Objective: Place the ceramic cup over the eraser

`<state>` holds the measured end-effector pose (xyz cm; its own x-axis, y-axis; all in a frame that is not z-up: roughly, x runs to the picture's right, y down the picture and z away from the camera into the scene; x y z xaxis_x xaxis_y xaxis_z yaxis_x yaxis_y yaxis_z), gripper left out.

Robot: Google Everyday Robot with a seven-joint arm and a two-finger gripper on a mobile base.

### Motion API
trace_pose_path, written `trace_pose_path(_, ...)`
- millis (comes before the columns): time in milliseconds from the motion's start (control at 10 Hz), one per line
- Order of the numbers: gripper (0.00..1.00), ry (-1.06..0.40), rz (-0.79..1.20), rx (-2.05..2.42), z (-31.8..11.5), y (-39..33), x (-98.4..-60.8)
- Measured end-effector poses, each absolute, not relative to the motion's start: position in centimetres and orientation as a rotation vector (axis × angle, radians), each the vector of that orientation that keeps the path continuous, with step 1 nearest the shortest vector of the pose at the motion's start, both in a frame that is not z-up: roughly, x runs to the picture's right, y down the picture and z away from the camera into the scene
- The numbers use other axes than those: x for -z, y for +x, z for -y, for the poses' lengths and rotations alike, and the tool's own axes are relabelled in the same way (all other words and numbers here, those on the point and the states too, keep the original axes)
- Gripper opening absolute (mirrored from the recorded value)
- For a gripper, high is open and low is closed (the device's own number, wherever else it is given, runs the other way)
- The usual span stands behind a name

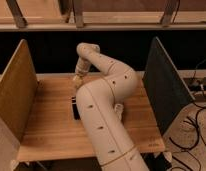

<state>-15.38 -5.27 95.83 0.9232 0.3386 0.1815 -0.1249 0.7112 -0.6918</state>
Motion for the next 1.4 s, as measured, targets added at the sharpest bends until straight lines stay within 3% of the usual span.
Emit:
trace_pose_path(200, 0.00, -0.683, 0.320, -0.258, 7.7, -15.8, -95.2)
trace_pose_path(800, 0.00, -0.507, 0.400, -0.340, 16.0, -15.4, -89.5)
trace_pose_path(1100, 0.00, -0.449, 0.432, -0.333, 17.6, -15.7, -85.7)
trace_pose_path(1400, 0.00, -0.410, 0.365, -0.342, 16.5, -13.7, -82.7)
